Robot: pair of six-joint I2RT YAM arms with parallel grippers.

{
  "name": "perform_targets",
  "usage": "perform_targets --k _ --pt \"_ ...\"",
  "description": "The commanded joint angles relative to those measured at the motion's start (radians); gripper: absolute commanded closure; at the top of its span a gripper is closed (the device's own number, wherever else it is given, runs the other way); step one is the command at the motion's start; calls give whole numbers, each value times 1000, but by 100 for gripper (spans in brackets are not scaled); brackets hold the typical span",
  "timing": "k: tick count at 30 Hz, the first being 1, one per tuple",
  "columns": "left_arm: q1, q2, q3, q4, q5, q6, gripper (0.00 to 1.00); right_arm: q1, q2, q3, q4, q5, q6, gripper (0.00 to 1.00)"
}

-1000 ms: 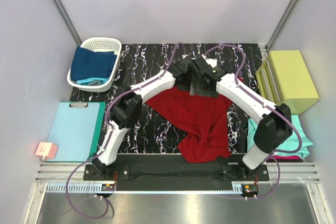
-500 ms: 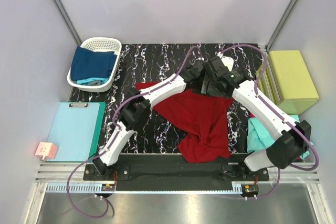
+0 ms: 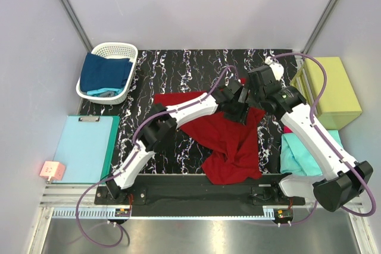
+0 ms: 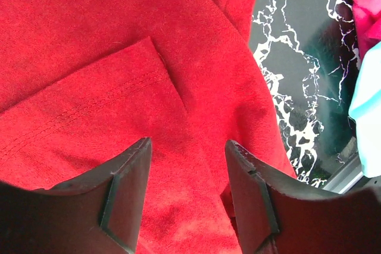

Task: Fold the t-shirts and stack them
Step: Flatten out the tshirt

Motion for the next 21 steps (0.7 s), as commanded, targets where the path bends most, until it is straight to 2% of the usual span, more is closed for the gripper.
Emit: perform_targets --k 1,8,11,12,15,18,21 --pt "-45 12 -15 32 23 3 44 -2 0 4 173 -26 30 23" --pt "-45 19 -62 32 13 -9 59 -5 -3 -2 170 -29 14 23" --pt "-45 16 -73 31 -1 -9 70 -5 -3 -5 170 -33 14 23" --pt "-45 16 -76 32 -3 -8 82 -6 -4 -7 170 -33 10 23" --pt "-45 -13 -96 28 -41 -9 99 -6 -3 -9 170 -33 7 23" --pt "-43 -108 -163 26 -134 -2 100 -6 -1 -7 171 -23 4 23" --pt "-39 -291 -275 31 -262 -3 100 -8 8 -1 178 -10 1 23"
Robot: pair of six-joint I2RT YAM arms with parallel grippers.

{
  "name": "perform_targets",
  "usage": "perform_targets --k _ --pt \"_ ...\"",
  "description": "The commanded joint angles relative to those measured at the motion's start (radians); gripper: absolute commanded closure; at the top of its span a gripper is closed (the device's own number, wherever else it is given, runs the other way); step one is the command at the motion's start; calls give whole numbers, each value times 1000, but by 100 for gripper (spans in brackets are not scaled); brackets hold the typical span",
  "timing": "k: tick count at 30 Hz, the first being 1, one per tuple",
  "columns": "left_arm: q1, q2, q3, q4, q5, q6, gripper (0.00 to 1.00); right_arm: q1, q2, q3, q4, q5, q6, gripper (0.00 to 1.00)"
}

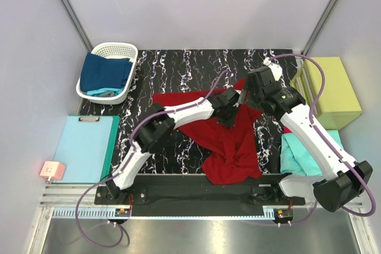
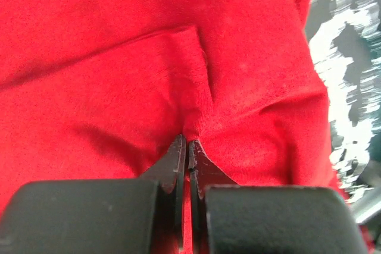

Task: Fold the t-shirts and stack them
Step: Flatten out the tshirt

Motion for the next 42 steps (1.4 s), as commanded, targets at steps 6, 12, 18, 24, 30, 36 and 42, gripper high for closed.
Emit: perform_targets --k 6,12,18,24,30,36,42 --pt "-22 -506 -340 -5 -293 -11 100 -14 72 40 176 11 18 23" --pt "-23 -535 -426 0 -271 -26 92 -17 170 37 198 -28 26 23" --pt "-23 -497 -397 2 -225 -26 89 -16 197 14 202 -45 29 23" --pt "-23 -463 -376 0 -204 -9 82 -17 166 -14 198 -32 30 22" --pt "-23 -437 -376 2 -187 -8 76 -16 155 -25 193 -25 32 22" --pt "-23 -446 -385 2 -208 -3 100 -17 164 -26 193 -27 29 22" --pt "-23 -544 -428 -15 -291 -11 100 -17 184 -25 198 -29 27 22"
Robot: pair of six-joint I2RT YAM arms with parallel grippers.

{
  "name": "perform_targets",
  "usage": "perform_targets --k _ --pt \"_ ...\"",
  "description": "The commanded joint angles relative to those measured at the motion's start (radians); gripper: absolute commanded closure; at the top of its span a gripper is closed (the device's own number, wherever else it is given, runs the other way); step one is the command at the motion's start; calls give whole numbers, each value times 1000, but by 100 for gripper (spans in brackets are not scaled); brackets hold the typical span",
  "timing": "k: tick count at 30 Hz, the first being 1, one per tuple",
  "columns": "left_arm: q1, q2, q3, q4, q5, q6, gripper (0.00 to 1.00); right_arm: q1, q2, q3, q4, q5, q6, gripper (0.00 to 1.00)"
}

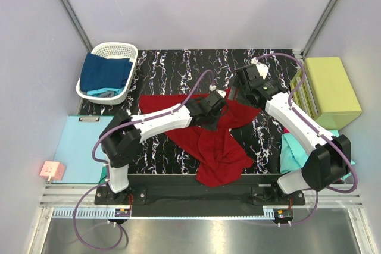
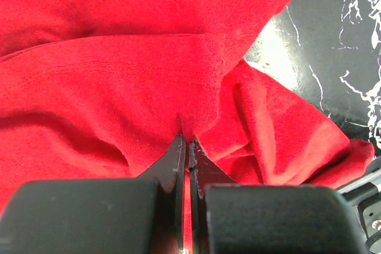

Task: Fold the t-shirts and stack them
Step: Flatten out the tshirt

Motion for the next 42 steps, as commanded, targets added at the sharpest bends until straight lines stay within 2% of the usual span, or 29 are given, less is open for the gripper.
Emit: perform_targets --k 1,8,12,15,19,25,27,28,29,32,36,39,42 --pt "1 -133 -22 3 -86 0 100 2 -5 4 29 15 7 22" --pt "1 -367 -109 -100 -189 -8 100 2 92 8 46 -32 10 22" --pt "1 -443 -154 -167 -212 -55 100 2 162 8 68 -80 7 25" --pt "1 -483 -185 -210 -222 -95 100 2 234 23 71 -113 6 29" --pt "1 -550 -218 -261 -233 -129 100 2 334 43 66 -127 21 41" --pt "-2 -653 -246 -351 -258 -149 100 2 443 89 60 -120 32 42" --pt "-2 -670 -240 -388 -265 -146 100 2 472 117 52 -114 34 45" --pt "-2 -685 -237 -399 -265 -146 100 2 504 128 43 -114 34 47" --pt "-2 -690 -234 -422 -262 -146 100 2 520 151 37 -114 38 55" --pt "-7 -717 -231 -459 -258 -149 100 3 584 201 8 -106 50 68" --pt "-8 -742 -235 -500 -255 -149 100 -5 670 253 -12 -109 57 93" --pt "-10 -748 -234 -535 -238 -146 100 -15 725 296 -49 -114 64 100" --pt "-10 -750 -232 -580 -204 -149 100 -47 764 342 -76 -121 78 100"
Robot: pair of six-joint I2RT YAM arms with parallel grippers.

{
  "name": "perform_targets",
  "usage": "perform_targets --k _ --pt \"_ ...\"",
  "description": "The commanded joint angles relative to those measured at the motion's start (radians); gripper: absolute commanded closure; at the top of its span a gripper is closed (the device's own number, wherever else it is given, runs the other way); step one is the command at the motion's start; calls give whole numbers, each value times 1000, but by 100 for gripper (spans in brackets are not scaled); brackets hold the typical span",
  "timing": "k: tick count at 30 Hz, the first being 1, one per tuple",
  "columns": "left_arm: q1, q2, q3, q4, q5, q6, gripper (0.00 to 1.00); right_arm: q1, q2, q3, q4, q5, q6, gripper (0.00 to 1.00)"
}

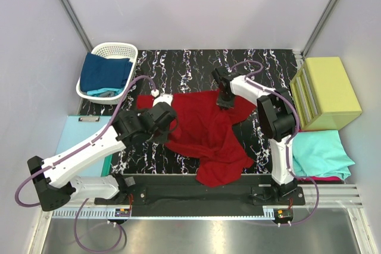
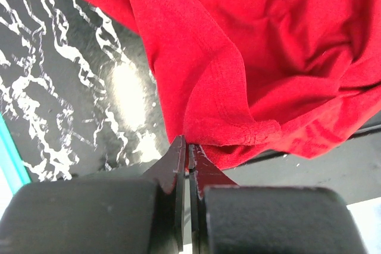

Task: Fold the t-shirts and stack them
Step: Flatten out the tshirt

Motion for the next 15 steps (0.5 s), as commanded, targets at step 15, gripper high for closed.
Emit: perform_targets --k 15 --pt "-16 -122 -49 -233 101 -84 100 -207 460 726 -300 -63 -6 100"
